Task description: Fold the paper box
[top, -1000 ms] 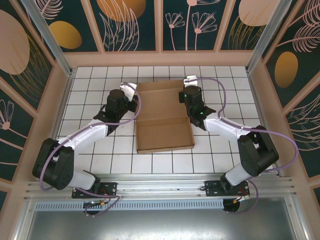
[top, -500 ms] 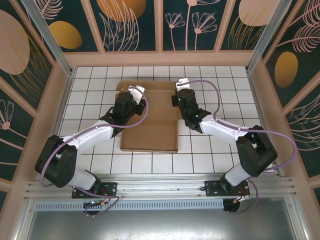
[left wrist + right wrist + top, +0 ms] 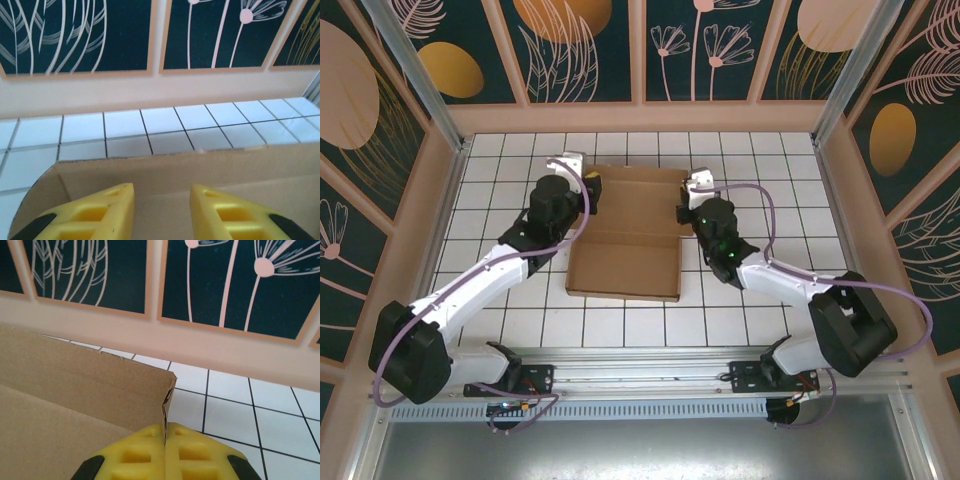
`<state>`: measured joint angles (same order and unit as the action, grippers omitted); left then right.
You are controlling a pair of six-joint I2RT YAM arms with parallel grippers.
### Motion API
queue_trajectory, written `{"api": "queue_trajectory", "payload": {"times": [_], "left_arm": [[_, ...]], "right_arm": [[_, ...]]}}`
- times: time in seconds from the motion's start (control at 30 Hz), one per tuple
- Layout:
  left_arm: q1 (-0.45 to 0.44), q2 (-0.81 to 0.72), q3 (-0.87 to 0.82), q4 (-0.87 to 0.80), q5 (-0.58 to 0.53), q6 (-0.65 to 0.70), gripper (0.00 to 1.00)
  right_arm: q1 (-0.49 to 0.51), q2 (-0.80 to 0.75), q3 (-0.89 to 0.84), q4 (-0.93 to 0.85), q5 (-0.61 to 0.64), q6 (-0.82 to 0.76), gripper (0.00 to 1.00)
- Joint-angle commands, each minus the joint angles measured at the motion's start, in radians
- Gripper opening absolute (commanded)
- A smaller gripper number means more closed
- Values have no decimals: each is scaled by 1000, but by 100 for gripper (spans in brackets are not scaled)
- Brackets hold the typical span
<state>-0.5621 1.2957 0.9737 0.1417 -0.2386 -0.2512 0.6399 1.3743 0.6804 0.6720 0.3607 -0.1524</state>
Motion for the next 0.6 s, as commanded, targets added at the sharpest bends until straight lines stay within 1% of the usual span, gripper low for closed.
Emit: {"api": "queue_trajectory", "payload": {"times": [0.0, 0.03, 0.1, 0.13, 0.17, 0.2, 0.23, 0.3, 0.37, 0.4, 0.47, 0.5, 0.53, 0.57], "left_arm": [[4, 36, 143, -209, 68, -220, 38], [4, 46, 175, -254, 81, -242, 39], [4, 37, 192, -296, 49, -240, 45], [5, 17, 179, -293, 26, -207, 49], [5, -8, 150, -280, -13, -169, 56], [9, -34, 119, -262, -56, -144, 60], [22, -62, 80, -238, -77, -117, 62], [64, -112, 6, -183, -37, -74, 63], [112, -141, -61, -149, 23, -72, 64], [124, -146, -76, -144, 23, -70, 64], [135, -163, -109, -117, -22, -54, 64], [138, -176, -128, -94, -31, -35, 64], [144, -195, -153, -60, -33, -10, 64], [153, -208, -171, -33, -30, 11, 67]], "right_arm": [[-6, -43, -36, 162, -63, -53, 0], [-9, -46, -38, 163, -59, -53, 1], [-13, -52, -34, 138, -45, -47, 6], [-23, -58, -32, 118, -58, -42, 9], [-38, -65, -28, 91, -74, -30, 12], [-53, -71, -22, 60, -90, -14, 14], [-75, -80, -14, 26, -119, 4, 17], [-117, -94, -3, -35, -187, 38, 27], [-149, -115, 7, -87, -264, 44, 38], [-157, -126, 4, -97, -291, 41, 45], [-174, -148, 6, -119, -319, 54, 61], [-182, -151, 16, -140, -308, 71, 65], [-200, -154, 34, -174, -322, 88, 68], [-231, -153, 52, -211, -392, 96, 71]]}}
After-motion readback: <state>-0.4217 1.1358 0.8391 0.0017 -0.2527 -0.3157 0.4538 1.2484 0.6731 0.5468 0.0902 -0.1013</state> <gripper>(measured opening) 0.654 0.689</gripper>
